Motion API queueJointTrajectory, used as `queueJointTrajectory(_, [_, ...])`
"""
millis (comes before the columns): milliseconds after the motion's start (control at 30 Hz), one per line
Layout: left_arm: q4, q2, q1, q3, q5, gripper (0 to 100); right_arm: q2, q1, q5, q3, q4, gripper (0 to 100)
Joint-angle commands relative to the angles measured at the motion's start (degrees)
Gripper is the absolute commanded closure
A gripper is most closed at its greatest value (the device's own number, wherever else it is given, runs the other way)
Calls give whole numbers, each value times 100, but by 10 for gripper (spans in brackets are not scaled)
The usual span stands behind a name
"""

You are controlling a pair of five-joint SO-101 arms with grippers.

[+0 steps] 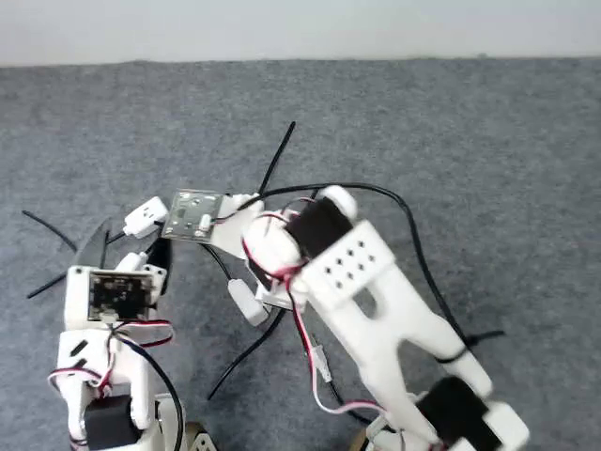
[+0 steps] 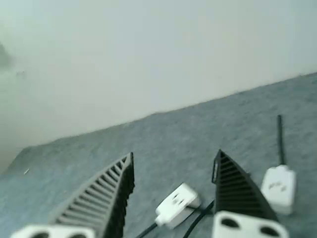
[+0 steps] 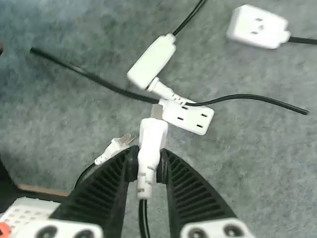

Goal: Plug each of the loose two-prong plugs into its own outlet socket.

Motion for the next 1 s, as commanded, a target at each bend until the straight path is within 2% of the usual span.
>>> queueJointTrajectory(0, [422,-70,-949,-251,53,741,163,-40,132,-492,127,990])
queueJointTrajectory(167, [765,-70,-2084,-251,35,740,268,-48,158,-501,-409,990])
queueJointTrajectory(367, [1134,-70,-2813,-251,-167,740,1191,-40,141,-1002,-321,990])
queueJointTrajectory(600, [1468,-70,-2884,-224,-158,740,2396,-40,114,-2980,356,990])
queueJointTrajectory(967, [1204,-70,-2884,374,-202,740,3468,127,88,-3015,365,990])
